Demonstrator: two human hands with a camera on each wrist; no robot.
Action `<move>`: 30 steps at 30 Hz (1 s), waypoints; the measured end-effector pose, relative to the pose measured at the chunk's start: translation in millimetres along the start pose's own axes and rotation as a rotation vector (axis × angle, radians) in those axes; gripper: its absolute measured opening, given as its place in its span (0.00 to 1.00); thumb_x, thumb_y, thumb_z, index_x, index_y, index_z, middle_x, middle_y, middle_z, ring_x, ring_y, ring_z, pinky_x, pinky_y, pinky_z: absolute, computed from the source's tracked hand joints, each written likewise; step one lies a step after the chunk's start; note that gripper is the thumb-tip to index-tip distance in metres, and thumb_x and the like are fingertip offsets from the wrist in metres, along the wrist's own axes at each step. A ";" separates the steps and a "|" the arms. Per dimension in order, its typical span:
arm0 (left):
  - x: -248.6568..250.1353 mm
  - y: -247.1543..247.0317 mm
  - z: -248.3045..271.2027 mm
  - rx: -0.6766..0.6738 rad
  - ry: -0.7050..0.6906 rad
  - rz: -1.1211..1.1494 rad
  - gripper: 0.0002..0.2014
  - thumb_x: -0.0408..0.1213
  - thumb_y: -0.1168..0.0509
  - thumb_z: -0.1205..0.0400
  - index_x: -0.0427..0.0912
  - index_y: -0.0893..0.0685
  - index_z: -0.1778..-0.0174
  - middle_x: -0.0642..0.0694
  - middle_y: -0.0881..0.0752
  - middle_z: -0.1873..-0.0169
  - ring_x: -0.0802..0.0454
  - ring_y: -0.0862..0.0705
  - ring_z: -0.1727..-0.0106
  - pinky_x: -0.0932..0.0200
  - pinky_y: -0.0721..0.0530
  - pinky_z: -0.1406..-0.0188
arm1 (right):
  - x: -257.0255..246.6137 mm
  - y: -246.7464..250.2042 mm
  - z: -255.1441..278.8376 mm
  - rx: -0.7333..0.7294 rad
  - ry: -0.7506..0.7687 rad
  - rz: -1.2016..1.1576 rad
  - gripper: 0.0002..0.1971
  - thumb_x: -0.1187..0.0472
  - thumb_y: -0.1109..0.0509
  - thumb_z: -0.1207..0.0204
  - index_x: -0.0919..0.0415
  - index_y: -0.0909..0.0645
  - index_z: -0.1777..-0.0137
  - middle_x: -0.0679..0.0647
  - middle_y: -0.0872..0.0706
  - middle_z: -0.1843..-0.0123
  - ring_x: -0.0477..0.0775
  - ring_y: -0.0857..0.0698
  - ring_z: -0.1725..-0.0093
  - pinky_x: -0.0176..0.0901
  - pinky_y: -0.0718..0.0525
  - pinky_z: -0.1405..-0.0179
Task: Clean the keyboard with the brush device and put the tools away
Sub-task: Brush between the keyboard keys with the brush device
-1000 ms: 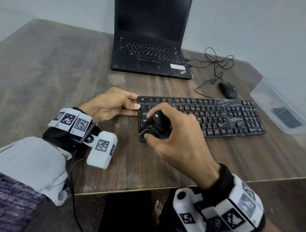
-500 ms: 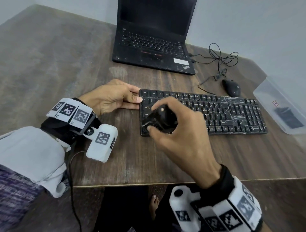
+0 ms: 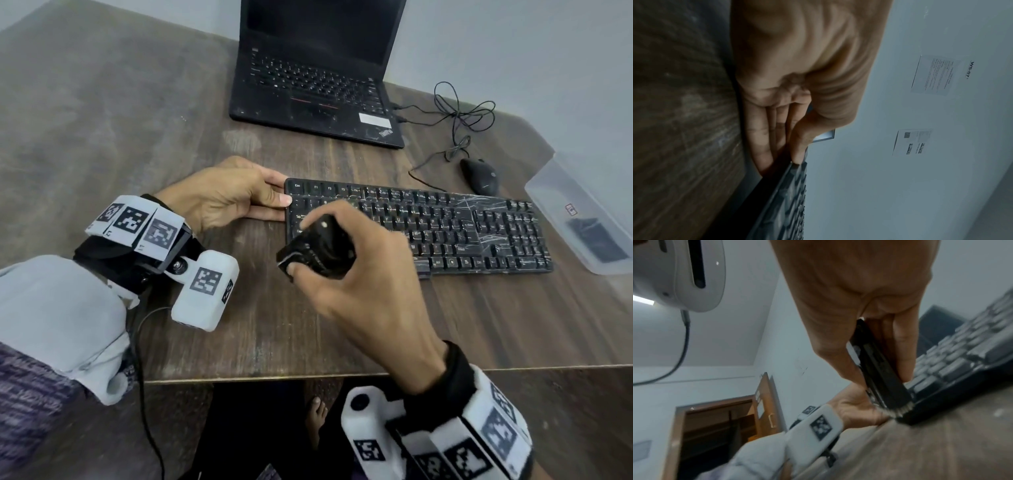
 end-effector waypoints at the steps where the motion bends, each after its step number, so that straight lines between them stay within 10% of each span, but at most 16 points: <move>1: 0.0 0.3 -0.2 0.004 0.000 -0.004 0.14 0.13 0.34 0.22 0.28 0.12 0.44 0.38 0.07 0.51 0.48 0.07 0.50 0.56 0.07 0.54 | 6.1 3.3 -3.6 0.051 -0.012 0.019 0.16 0.58 0.16 0.29 0.50 0.15 0.44 0.42 0.09 0.60 0.42 0.09 0.59 0.44 0.10 0.56; 11: -0.4 -3.7 2.2 0.073 0.044 0.016 0.17 0.15 0.32 0.23 0.27 0.13 0.38 0.36 0.08 0.46 0.45 0.08 0.45 0.54 0.06 0.55 | 12.0 8.9 -9.8 0.120 -0.035 0.046 0.16 0.58 0.16 0.29 0.50 0.15 0.44 0.42 0.09 0.60 0.43 0.09 0.59 0.47 0.10 0.54; 20: -2.2 -7.6 2.8 0.109 0.031 0.019 0.15 0.14 0.33 0.22 0.29 0.12 0.42 0.38 0.09 0.50 0.47 0.08 0.50 0.57 0.07 0.60 | 13.6 13.0 -9.7 0.114 -0.036 0.049 0.16 0.59 0.16 0.29 0.50 0.15 0.44 0.39 0.10 0.60 0.39 0.10 0.59 0.27 0.15 0.58; 30: -1.3 -11.8 5.3 0.135 0.018 0.025 0.13 0.13 0.34 0.21 0.30 0.12 0.47 0.39 0.09 0.52 0.49 0.09 0.52 0.58 0.07 0.61 | 6.8 9.6 -4.3 0.005 0.009 0.042 0.17 0.59 0.16 0.30 0.49 0.15 0.44 0.41 0.10 0.60 0.41 0.10 0.59 0.36 0.12 0.57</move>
Point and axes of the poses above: each hand's wrist, its own z-axis away from the middle knuckle, its own y-axis out of the back of the hand, x = y × z, the point moved 1 cm from there along -z, towards the middle knuckle
